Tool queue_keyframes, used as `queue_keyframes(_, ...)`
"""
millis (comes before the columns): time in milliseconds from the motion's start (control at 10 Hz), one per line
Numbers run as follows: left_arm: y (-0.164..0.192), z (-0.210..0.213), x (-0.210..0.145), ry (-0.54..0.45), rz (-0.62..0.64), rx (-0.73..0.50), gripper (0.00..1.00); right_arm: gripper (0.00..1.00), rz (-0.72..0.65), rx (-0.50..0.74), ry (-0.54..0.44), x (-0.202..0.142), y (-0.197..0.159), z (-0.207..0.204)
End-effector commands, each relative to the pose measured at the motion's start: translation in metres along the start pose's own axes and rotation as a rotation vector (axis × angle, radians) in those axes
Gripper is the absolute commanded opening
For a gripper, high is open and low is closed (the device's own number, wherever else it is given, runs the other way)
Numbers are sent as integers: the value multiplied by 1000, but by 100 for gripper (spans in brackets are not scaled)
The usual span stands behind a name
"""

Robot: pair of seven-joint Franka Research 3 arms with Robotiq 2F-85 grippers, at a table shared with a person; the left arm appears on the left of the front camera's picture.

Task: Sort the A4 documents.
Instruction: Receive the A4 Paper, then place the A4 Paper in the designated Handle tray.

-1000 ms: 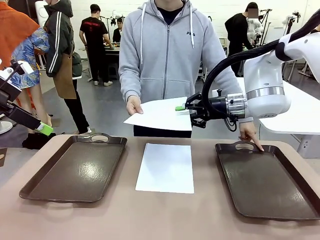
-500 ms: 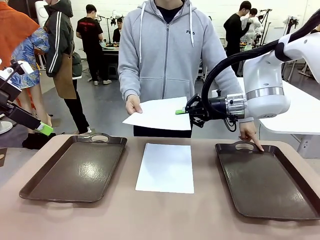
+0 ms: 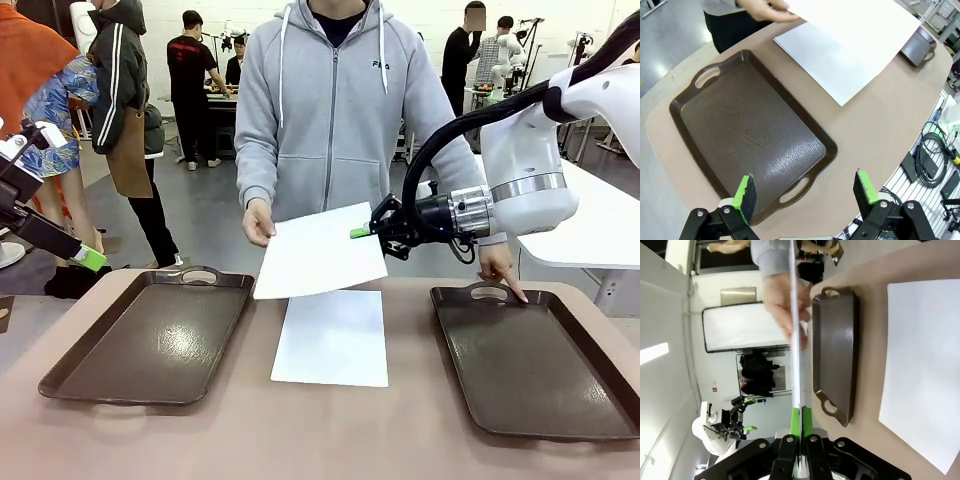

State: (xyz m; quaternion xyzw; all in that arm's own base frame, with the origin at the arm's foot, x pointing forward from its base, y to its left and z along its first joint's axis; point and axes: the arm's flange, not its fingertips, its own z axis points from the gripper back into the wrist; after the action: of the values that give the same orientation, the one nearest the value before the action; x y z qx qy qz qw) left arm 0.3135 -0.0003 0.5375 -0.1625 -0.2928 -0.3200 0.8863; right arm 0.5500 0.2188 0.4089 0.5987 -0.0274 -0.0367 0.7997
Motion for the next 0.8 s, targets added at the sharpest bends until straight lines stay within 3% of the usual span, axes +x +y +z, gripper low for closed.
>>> queue_keyframes(0,1,0,-1,-6,2,-13,100,0,-31,57,-37,2,2,-1)
queue_keyframes(700,1,0,-1,-6,2,-13,100,0,-31,57,-37,2,2,-1)
